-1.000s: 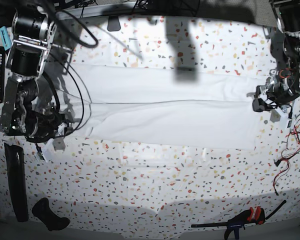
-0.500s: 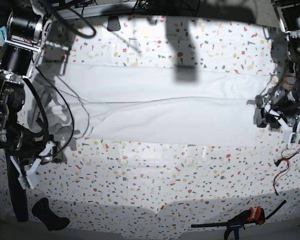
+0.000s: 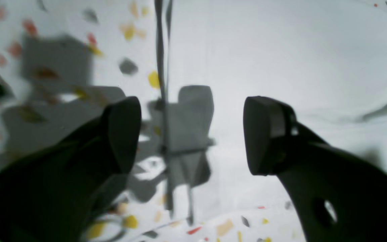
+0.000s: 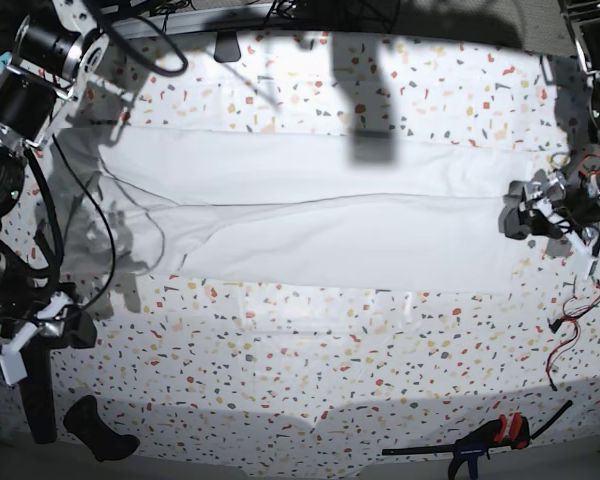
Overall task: Fold the T-shirt properly
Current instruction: 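Release the shirt and raise both grippers away from it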
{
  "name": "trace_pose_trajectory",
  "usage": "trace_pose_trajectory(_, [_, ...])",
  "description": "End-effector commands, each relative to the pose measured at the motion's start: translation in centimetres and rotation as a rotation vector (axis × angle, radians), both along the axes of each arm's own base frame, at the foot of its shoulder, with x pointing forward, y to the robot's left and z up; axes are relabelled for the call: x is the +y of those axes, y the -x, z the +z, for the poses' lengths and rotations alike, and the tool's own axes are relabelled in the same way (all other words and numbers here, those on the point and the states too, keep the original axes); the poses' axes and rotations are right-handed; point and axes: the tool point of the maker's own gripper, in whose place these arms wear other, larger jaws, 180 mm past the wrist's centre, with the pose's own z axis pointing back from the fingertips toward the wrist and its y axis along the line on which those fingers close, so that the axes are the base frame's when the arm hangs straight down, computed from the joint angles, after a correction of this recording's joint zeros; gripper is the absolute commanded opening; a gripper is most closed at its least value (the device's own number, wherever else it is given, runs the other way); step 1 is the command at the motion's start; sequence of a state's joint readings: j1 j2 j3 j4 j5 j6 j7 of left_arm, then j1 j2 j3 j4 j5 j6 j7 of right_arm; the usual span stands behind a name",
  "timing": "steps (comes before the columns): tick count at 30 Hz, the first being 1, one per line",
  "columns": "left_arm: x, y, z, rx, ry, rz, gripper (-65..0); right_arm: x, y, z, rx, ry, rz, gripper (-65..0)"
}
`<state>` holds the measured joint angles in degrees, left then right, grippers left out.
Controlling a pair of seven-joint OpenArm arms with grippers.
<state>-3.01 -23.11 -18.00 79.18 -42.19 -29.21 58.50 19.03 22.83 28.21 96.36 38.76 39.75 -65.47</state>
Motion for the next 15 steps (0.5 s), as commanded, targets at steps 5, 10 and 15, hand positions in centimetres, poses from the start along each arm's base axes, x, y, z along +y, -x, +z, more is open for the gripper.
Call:
trace_pose_trajectory(5, [-1.6, -1.1, 2.6, -0.106, 0.184, -0.049, -19.9, 1.6, 2.7, 0.9, -0.064, 0.072, 0.049, -37.0])
trace_pose_trajectory(10, [-1.7, -1.4, 2.9, -0.113, 0.17, -0.061, -19.9, 3.9, 5.8, 0.0, -0.058, 0.112, 0.097, -37.0])
trace_pose_trajectory(15, [-1.6, -1.4, 2.9, -0.113, 0.168, -0.062, -19.9, 6.8, 10.0, -3.0, 0.018, 0.091, 0.136, -37.0])
